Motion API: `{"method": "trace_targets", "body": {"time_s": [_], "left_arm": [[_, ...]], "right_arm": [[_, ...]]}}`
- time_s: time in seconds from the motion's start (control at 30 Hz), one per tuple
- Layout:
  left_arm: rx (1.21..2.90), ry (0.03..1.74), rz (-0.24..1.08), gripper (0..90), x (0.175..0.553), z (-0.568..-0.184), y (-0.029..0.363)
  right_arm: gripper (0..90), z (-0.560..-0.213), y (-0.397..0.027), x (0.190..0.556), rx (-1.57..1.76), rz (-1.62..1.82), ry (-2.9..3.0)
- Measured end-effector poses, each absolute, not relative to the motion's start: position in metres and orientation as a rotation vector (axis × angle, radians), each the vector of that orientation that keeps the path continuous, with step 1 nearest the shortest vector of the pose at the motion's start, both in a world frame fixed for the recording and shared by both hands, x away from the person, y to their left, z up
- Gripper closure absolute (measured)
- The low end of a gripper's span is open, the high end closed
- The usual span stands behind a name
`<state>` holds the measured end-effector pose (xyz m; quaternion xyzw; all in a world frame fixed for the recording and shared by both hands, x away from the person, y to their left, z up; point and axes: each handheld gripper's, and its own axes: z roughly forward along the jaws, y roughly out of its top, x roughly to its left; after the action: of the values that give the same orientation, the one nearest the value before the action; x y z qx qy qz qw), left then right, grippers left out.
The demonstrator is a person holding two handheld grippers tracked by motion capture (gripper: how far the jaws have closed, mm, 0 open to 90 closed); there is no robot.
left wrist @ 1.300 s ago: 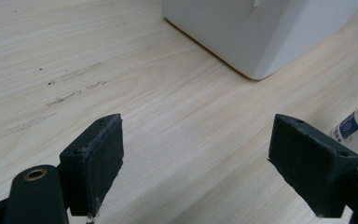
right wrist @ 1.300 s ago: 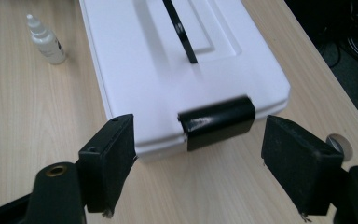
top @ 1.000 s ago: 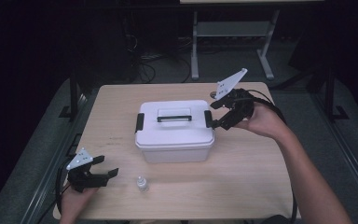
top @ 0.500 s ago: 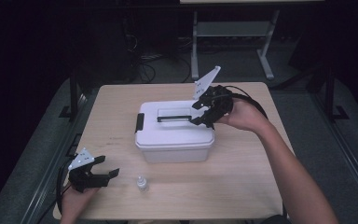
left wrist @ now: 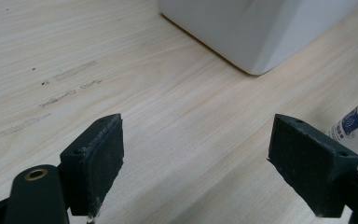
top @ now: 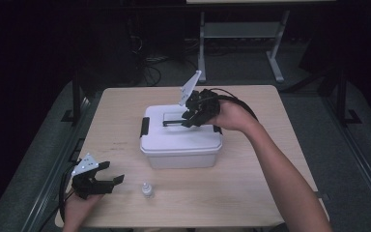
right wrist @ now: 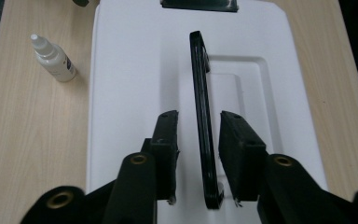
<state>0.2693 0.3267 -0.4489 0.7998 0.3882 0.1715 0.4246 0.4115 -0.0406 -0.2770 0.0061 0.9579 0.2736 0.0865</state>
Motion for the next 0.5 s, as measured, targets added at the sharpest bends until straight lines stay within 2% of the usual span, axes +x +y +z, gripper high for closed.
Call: {"method": "trace_targets", "body": {"time_s": [0.1,0.5], "left_arm": [[1.995,0.973,0.430,17.6,0.270,-0.449,0.327],[1.994,0.977,0.426,17.5,0.271,-0.450,0.328]], "right_arm": [[75.2,-0.280,-0.034,0.417,0.008,0.786,2.859],[79.6,-0.288,-0.020,0.441,0.050,0.811,2.896]]}}
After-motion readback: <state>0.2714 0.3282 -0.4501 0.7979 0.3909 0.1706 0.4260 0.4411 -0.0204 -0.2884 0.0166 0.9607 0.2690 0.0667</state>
